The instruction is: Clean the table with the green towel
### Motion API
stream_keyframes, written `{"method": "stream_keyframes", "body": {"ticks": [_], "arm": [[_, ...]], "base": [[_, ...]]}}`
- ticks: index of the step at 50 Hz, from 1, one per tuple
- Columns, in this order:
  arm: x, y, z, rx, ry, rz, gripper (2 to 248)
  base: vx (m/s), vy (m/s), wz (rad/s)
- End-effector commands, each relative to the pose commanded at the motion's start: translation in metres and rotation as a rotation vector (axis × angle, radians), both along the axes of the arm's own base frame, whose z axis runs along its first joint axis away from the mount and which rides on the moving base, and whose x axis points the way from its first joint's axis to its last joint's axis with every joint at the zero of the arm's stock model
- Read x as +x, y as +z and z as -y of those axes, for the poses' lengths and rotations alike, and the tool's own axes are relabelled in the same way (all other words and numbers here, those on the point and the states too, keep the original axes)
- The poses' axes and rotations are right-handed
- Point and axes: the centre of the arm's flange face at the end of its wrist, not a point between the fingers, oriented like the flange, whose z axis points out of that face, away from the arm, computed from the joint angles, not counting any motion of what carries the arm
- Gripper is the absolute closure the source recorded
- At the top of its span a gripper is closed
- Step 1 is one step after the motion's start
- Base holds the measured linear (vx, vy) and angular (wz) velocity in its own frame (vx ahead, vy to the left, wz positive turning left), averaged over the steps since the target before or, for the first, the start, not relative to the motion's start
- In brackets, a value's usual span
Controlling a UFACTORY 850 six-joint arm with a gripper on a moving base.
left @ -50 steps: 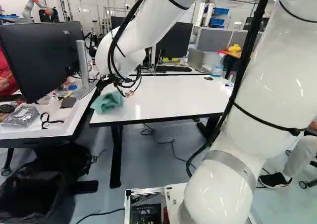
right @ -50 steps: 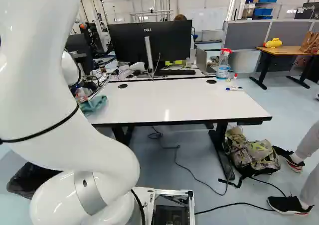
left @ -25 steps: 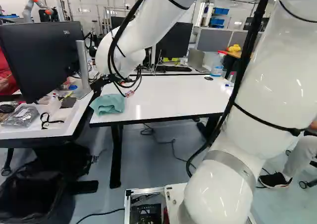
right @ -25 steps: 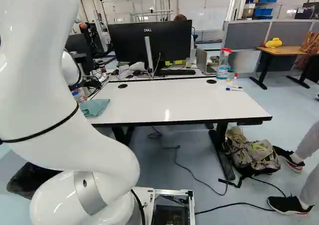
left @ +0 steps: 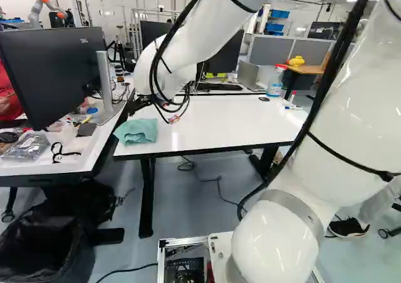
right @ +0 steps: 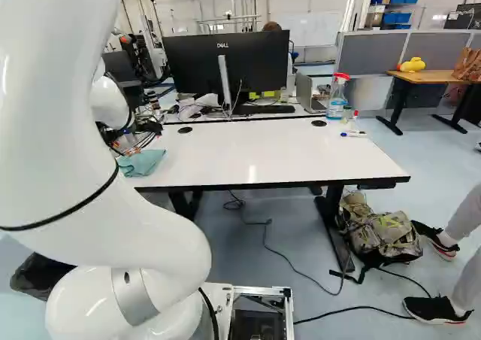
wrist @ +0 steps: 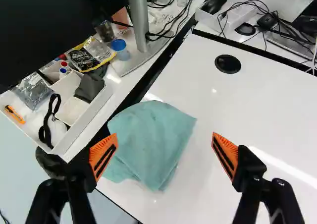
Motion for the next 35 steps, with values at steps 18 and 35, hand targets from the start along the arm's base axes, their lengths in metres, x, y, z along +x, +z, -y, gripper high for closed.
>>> {"method": "stream_keyframes", "body": {"ticks": [18,35], "arm": [[0.004,0.0,0.03,0.0,-0.062,0.0,3],[0.01,-0.001,0.057,0.001,-0.124,0.001,3]], "base": [[0.0,0.0,0.0],[0.0,0.0,0.0]]}}
